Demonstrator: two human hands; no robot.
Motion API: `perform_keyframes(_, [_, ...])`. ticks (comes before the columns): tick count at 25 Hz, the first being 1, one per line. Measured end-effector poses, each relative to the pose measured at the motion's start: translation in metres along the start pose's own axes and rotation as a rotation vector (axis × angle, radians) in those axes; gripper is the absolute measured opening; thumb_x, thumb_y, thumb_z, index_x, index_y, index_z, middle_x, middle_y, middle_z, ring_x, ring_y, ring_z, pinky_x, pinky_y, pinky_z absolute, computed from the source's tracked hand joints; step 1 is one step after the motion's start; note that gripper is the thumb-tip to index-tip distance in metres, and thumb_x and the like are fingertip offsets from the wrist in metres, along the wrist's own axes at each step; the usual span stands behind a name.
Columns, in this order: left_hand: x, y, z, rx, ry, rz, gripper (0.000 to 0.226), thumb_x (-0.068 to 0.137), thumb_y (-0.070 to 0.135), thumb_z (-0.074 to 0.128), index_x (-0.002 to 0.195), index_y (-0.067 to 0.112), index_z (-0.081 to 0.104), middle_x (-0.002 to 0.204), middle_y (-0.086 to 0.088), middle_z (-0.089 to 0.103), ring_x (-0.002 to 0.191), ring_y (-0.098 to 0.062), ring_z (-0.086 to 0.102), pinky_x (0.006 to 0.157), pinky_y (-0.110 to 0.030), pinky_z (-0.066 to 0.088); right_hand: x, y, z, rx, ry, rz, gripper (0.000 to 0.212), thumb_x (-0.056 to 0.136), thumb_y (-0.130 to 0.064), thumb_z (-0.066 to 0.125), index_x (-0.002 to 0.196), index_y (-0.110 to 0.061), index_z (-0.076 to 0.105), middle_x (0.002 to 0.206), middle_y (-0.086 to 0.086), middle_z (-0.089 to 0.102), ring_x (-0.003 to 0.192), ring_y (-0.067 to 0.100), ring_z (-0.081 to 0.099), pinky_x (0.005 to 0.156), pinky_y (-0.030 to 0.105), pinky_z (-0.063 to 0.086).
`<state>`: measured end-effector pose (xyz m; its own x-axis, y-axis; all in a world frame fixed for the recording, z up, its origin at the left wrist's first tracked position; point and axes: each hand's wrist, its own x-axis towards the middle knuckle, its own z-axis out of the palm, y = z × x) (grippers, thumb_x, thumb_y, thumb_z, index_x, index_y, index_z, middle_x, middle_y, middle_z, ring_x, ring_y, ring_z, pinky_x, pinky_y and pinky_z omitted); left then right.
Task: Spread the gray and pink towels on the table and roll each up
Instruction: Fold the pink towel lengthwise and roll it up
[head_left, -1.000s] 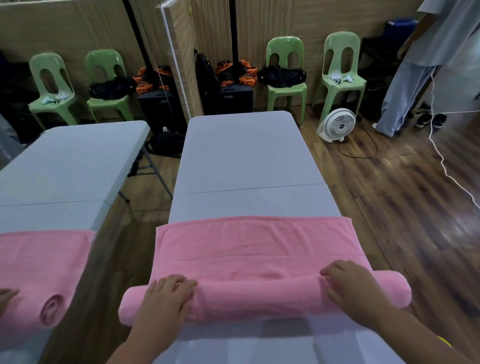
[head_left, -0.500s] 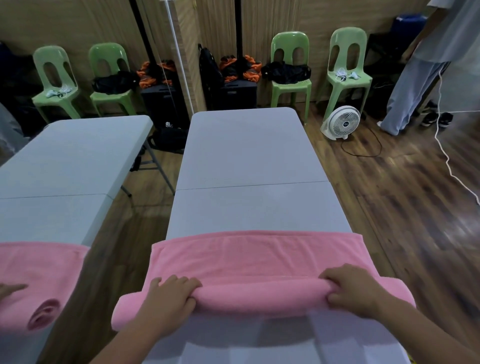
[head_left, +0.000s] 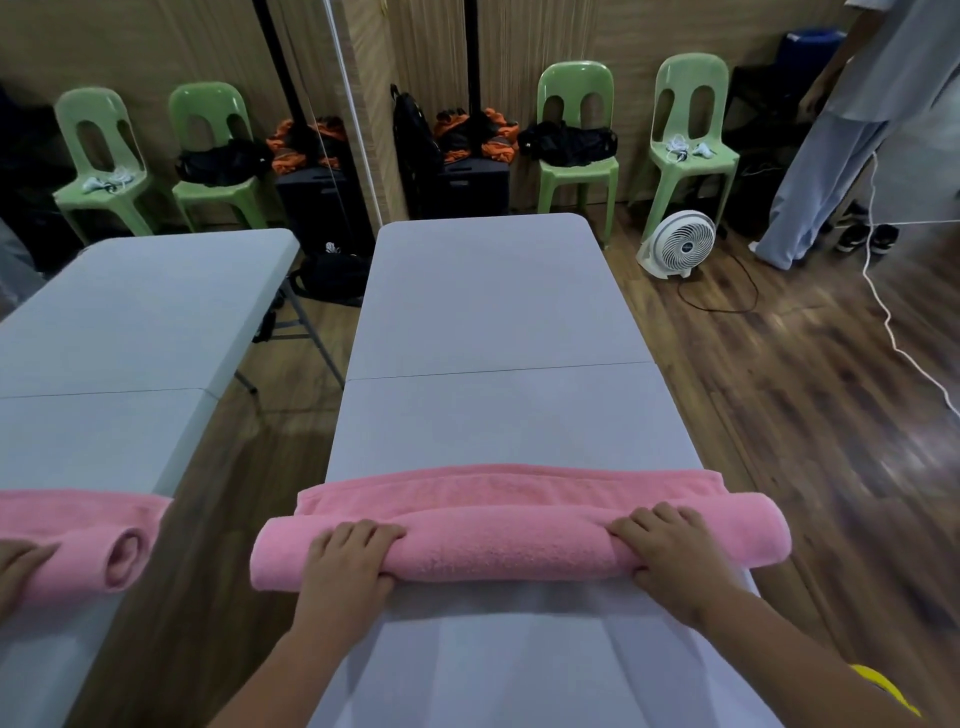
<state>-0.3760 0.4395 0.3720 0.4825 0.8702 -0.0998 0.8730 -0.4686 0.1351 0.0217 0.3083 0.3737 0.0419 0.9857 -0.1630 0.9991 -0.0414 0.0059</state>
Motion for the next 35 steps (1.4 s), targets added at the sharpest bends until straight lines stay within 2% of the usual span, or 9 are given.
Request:
perform_keyframes(3, [0.009,-0.008,-0.007,0.033,0.001,0.051,0.041,0.07,0.041,0.049,0.11,0.04,0.059,0.106,0.014,0.067,0.098,-0.019,0.058,0.093,-0.049,0.044,0.012,0.013,-0.025,0.102,-0.146,-0.062,0.052,0.063,-0.042,0.058,0.115,-0.04,0.056,0.103,-0.015,0.065,0.096,0.018,0.054,0.08,0.037,0.043])
perform_keyframes(6, [0.04,-0.016,-0.02,-0.015,0.093,-0.011,0.048,0.075,0.044,0.043,0.119,0.033,0.059,0.12,0.006,0.064,0.111,-0.024,0.058,0.098,-0.058,0.04,0.037,0.031,-0.035,0.215,0.047,0.09,0.043,0.078,-0.049,0.051,0.119,-0.04,0.059,0.116,-0.013,0.067,0.103,0.02,0.057,0.084,0.037,0.047])
perform_keyframes(11, [0.065,-0.043,-0.018,0.059,-0.13,-0.115,0.062,0.09,0.069,0.029,0.147,0.046,0.029,0.156,0.006,0.034,0.144,-0.019,0.028,0.113,-0.06,0.019,0.046,0.071,-0.022,0.055,-0.09,0.099,0.079,0.075,-0.08,0.032,0.144,-0.043,0.034,0.145,-0.011,0.046,0.134,0.016,0.04,0.11,0.047,0.03])
perform_keyframes(18, [0.036,-0.005,-0.022,0.174,-0.075,-0.28,0.051,0.091,0.066,0.028,0.137,0.046,0.039,0.11,-0.001,0.057,0.098,-0.026,0.055,0.076,-0.045,0.049,0.027,0.05,-0.008,0.043,-0.086,0.246,0.063,0.073,-0.076,0.031,0.127,-0.045,0.042,0.108,-0.011,0.062,0.097,0.02,0.06,0.077,0.041,0.05])
perform_keyframes(21, [0.006,0.05,-0.017,-0.056,-0.15,-0.416,0.048,0.094,0.062,0.031,0.137,0.041,0.039,0.107,-0.004,0.053,0.096,-0.026,0.057,0.077,-0.041,0.049,0.003,-0.004,0.001,0.243,-0.06,0.274,0.058,0.074,-0.077,0.034,0.109,-0.033,0.05,0.1,-0.006,0.065,0.088,0.021,0.061,0.067,0.036,0.045])
perform_keyframes(23, [-0.003,0.089,-0.008,-0.257,-0.226,-0.442,0.053,0.095,0.061,0.031,0.141,0.037,0.038,0.117,-0.008,0.056,0.102,-0.03,0.06,0.085,-0.04,0.048,-0.01,-0.05,-0.007,0.351,-0.06,0.269,0.078,0.073,-0.085,0.028,0.122,-0.028,0.049,0.114,-0.002,0.065,0.1,0.022,0.061,0.076,0.036,0.046])
perform_keyframes(28, [-0.003,0.154,-0.022,-1.107,-0.488,-0.591,0.041,0.085,0.049,0.041,0.103,0.021,0.066,0.099,-0.011,0.073,0.08,-0.026,0.072,0.076,-0.045,0.06,-0.016,-0.128,-0.031,0.38,-0.24,0.234,0.137,0.049,-0.095,0.049,0.152,-0.015,0.006,0.138,0.003,0.044,0.119,0.025,0.045,0.092,0.043,0.041])
perform_keyframes(32, [0.017,0.134,-0.042,-0.298,-0.242,0.139,0.041,0.08,0.051,0.056,0.112,0.027,0.063,0.118,0.0,0.066,0.106,-0.023,0.062,0.089,-0.036,0.05,0.021,-0.085,-0.023,0.035,-0.214,-0.103,0.114,0.064,-0.057,0.065,0.152,-0.02,0.002,0.138,0.007,0.044,0.12,0.03,0.043,0.096,0.046,0.037])
perform_keyframes(35, [0.043,0.102,-0.033,0.114,-0.164,0.283,0.118,0.063,0.071,0.066,0.155,0.027,0.005,0.165,-0.007,0.001,0.15,-0.033,0.003,0.119,-0.058,0.011,0.055,-0.047,-0.038,-0.136,-0.19,-0.371,0.108,0.059,-0.043,0.072,0.15,-0.032,0.014,0.137,0.003,0.048,0.121,0.029,0.045,0.094,0.046,0.038])
